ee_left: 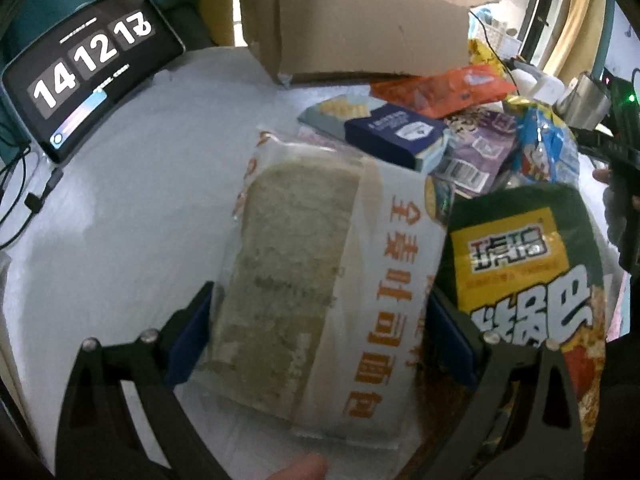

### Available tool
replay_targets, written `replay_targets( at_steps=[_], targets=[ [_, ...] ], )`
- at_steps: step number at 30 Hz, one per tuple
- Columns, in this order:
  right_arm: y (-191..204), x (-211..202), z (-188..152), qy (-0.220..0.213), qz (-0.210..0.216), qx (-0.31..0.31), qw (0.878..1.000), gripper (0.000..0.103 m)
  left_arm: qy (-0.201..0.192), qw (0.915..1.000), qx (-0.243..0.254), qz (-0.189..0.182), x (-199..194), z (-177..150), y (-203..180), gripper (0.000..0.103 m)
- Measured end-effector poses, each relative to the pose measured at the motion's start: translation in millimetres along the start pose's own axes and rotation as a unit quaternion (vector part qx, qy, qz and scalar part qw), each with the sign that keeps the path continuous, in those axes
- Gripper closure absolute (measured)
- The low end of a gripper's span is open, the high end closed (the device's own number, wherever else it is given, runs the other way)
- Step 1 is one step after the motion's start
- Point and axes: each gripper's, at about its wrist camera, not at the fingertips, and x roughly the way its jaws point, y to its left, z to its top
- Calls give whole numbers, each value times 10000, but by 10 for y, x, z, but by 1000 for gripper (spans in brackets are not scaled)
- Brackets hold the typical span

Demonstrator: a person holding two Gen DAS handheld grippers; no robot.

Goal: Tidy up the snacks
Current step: 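Grasp a second bread bag with the left tool while the right tool grasps the yellow chip bag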

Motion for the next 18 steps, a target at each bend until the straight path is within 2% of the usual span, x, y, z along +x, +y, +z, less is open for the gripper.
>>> replay_targets(
  at_steps=[5, 8, 12, 16, 18],
  targets=[
    [-2, -73, 51, -209, -93, -75, 9997, 14, -48, 9999, -107, -35, -5, 16, 15, 7],
    [-15, -134, 111, -423, -126, -111, 9990, 13, -126, 9997, -199, -67, -14, 15, 13, 14],
    [-119, -98, 273, -674, -26, -121, 9977, 13, -189, 9993, -319, -106, -20, 9, 9, 17],
    [-214, 201, 357, -270, 325, 75, 9991, 8, -257, 9986, -441, -142, -39, 5, 7, 20],
    [-185, 336, 344, -94, 199, 70, 9997, 7, -288, 9981, -530, -109, -57, -6, 6, 20]
  ],
)
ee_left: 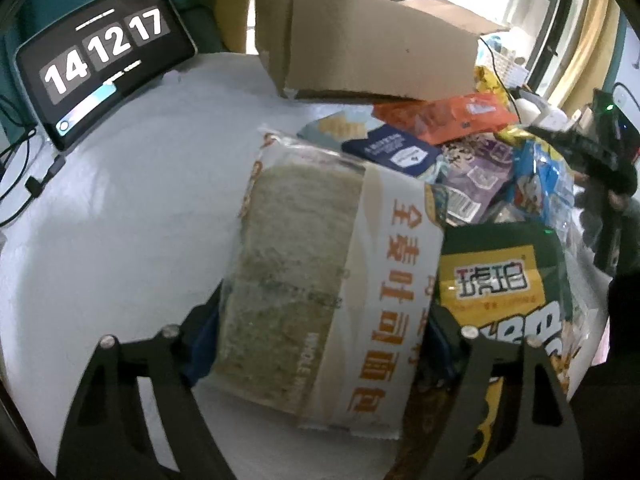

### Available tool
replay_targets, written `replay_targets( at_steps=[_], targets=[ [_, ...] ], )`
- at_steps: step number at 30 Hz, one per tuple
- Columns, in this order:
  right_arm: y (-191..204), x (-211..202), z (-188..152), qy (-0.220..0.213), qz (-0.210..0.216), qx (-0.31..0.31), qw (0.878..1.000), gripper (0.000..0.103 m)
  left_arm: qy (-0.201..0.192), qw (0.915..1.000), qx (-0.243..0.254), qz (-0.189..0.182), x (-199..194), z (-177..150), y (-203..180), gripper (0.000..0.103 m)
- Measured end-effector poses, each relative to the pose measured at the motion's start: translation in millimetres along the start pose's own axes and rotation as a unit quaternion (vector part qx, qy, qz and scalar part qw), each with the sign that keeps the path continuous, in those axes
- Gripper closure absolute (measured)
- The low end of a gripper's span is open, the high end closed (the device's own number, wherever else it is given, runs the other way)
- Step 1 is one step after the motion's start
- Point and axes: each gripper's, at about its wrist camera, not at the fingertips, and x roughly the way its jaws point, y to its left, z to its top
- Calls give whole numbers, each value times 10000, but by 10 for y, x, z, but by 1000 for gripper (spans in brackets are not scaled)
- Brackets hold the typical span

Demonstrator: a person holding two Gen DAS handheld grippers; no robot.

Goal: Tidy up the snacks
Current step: 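Grasp a second bread bag with the left tool while the right tool grasps the yellow chip bag, then carry both bags into the box and open both tools to release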

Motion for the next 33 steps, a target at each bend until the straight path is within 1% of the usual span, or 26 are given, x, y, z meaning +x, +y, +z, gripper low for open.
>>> replay_targets(
  at_steps=[2, 3, 4, 6, 7, 12, 18, 23, 27, 33],
  targets=[
    [63, 130, -48, 242, -75, -165, 9995, 7, -60, 9999, -92, 2, -29, -7, 14, 21],
    [72, 148, -66, 271, -105, -185, 9994, 7, -107, 9998, -148, -7, -53, -3, 27, 21],
    [65, 132, -79, 197, -96, -131, 9997, 8, -146, 9997, -184, -10, -73, 3, 36, 21],
    [45, 101, -76, 181, -84, -38, 9998, 18, -263, 9994, -240, 30, -129, 29, 52, 21],
    [33, 68, -66, 130, -84, -19, 9999, 20, -314, 9991, -265, 35, -154, 46, 63, 21],
    [42, -149, -34, -170, -168, -42, 9997, 26, -611, 9975, -347, 37, -302, 176, 68, 21],
    [109, -442, 59, -522, -183, -110, 9984, 27, -1063, 9936, -361, 87, -509, 454, 12, 21],
    [190, -681, 250, -937, -88, -209, 9953, 27, -1486, 9883, -308, 136, -619, 791, -95, 21],
    [359, -861, 492, -1307, 92, -481, 9902, 27, -1789, 9835, -224, 172, -660, 1062, -190, 21],
    [671, -925, 853, -1555, 392, -789, 9839, 27, -2100, 9776, -118, 69, -708, 1417, -325, 21]
  ],
)
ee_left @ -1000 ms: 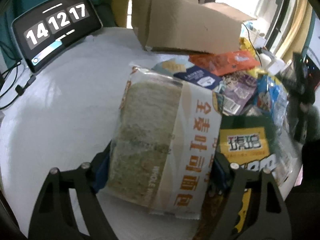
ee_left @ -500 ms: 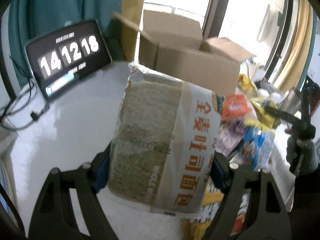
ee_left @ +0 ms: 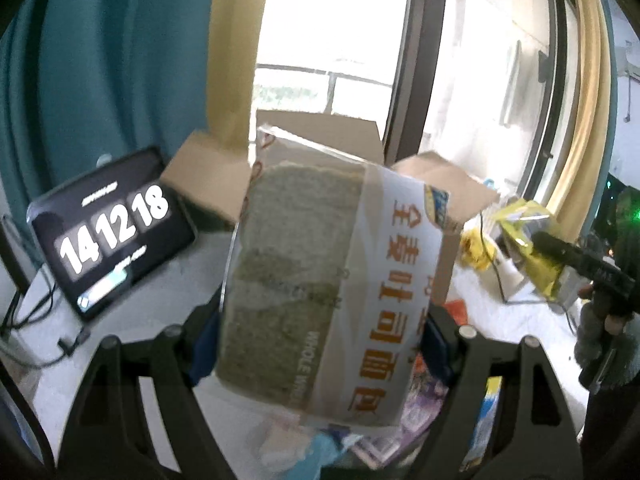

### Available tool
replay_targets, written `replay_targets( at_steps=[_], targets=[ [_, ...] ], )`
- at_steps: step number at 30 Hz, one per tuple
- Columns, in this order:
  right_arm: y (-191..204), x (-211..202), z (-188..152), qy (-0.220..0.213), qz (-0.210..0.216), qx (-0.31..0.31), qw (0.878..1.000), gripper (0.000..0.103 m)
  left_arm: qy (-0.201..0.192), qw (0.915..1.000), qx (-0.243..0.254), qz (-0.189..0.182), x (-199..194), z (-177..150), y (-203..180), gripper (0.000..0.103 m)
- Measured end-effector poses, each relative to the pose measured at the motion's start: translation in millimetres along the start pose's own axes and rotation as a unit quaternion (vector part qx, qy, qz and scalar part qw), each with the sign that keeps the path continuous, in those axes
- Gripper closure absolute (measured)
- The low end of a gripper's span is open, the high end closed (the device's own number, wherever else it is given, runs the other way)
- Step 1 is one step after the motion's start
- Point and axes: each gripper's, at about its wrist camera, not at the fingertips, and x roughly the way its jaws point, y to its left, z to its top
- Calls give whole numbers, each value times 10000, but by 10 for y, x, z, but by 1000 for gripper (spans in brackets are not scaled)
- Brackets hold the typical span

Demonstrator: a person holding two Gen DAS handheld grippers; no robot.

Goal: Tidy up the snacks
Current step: 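Carry both bags into the box and open both tools to release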

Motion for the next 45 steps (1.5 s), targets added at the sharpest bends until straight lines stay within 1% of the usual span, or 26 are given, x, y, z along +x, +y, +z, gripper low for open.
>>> replay_targets(
  at_steps=[5, 12, 18, 22, 26, 31, 32, 33, 35, 36, 40, 45],
  targets=[
    [245, 149, 284, -188, 206, -369, 9989, 27, -163, 9998, 106, -46, 149, 262, -77, 21],
    [465, 397, 614, -418, 393, -621, 9964, 27, -353, 9989, 280, -146, 375, 585, -152, 21],
    [530, 648, 826, -541, 388, -676, 9955, 27, -442, 9983, 330, -197, 657, 804, -197, 21],
    [491, 822, 918, -558, 291, -632, 9960, 27, -508, 9980, 358, -121, 852, 901, -247, 21],
    [474, 982, 1001, -526, 168, -591, 9967, 27, -472, 9984, 293, -90, 1034, 941, -244, 21],
    [435, 1259, 1125, -419, -31, -466, 9980, 27, -236, 9996, 74, -145, 1313, 1045, -127, 19],
    [431, 1322, 1152, -411, -32, -459, 9981, 25, -168, 9998, 28, -115, 1372, 1063, -110, 18],
    [425, 1410, 1186, -388, -50, -469, 9981, 25, -155, 9998, 0, -90, 1412, 1081, -92, 11],
    [388, 1541, 1212, -370, -158, -419, 9983, 12, -186, 9998, -95, 44, 1445, 1117, -33, 2],
    [364, 1568, 1228, -411, -180, -335, 9984, 11, -211, 9997, -125, 69, 1441, 1134, -20, 2],
    [318, 1519, 1220, -560, -149, -219, 9981, 11, -330, 9992, -169, 144, 1318, 1157, 41, 1],
    [378, 1359, 1093, -386, -199, -428, 9981, 11, -399, 9989, -88, 238, 1109, 1103, 88, 1]
  ],
)
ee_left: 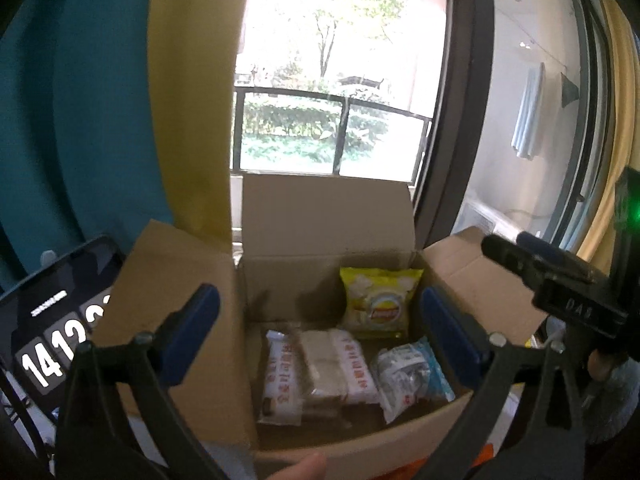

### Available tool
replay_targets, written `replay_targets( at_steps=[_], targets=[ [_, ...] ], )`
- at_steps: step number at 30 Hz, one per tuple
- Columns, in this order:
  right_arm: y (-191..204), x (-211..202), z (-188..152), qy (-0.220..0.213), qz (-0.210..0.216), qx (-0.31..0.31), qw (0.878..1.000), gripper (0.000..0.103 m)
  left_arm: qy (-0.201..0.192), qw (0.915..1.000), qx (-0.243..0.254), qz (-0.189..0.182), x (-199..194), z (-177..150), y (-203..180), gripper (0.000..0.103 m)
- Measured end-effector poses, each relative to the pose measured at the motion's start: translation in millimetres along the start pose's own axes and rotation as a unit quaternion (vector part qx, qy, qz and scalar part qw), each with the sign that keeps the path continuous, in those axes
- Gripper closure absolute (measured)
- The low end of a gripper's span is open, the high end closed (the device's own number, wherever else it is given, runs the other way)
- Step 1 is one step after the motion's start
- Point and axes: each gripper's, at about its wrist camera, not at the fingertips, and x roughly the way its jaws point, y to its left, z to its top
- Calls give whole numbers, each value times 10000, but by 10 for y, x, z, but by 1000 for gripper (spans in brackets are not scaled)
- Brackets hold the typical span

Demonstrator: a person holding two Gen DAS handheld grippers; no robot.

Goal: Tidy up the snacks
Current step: 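Carry both bags into the box and open both tools to release, then move both tools back over the snack pile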

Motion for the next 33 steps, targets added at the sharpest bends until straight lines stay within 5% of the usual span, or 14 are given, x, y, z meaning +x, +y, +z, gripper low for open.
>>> replay_targets(
  at_steps=[17, 33],
  targets=[
    [172, -915, -260, 53, 248, -133, 9996, 11, -66, 9995, 192, -241, -793, -326, -270, 1],
    [443, -1654, -1002, 457, 550, -432, 9965, 11, 337, 9980, 299, -434, -1415, -1005, -345, 1]
  ],
)
